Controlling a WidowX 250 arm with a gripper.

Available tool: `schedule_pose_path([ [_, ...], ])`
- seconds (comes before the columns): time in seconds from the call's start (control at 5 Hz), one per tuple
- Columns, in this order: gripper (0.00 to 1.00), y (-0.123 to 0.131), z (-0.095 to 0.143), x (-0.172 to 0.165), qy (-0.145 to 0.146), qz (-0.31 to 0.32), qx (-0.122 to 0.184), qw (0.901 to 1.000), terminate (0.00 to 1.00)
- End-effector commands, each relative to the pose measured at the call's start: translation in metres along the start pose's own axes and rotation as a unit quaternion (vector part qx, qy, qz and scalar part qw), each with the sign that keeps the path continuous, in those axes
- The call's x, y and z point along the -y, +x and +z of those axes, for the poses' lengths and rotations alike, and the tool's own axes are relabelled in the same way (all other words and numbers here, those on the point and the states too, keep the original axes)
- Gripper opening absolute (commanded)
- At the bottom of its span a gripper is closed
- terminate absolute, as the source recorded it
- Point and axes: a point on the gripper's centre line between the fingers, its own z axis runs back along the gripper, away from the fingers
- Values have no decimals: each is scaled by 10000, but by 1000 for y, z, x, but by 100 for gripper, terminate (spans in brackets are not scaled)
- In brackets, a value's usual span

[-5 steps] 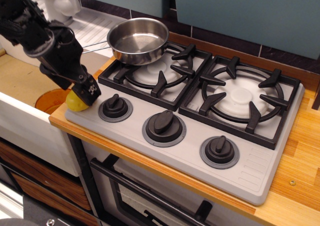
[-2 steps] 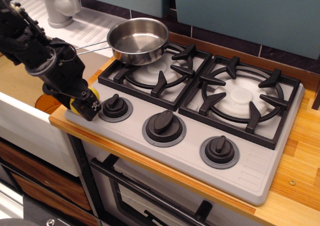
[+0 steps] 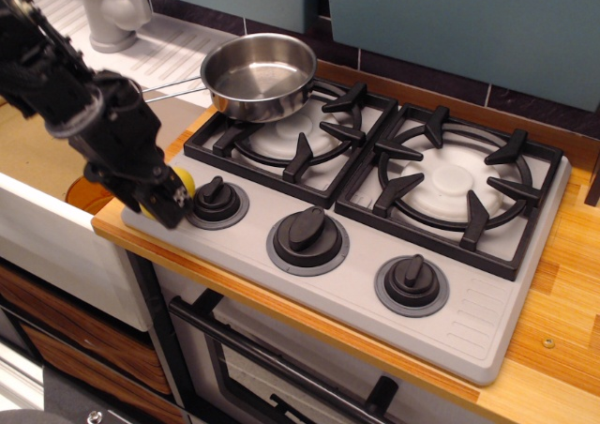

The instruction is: Put pot or pan on stove and put potato in pot or pan

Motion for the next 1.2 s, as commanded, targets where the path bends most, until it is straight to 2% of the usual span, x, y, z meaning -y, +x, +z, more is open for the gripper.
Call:
schedule_pose_path([
  [0.0,0,30,63,-14,155,-223,-34,9996,0],
  [0.2,0,48,80,-12,-9,-288,129,9995,0],
  [0.4,0,75,82,-12,-224,-436,324,9983,0],
  [0.8,0,111,67,-16,-486,-594,507,9958,0],
  [1.0,0,130,56,-15,-496,-627,591,9950,0],
])
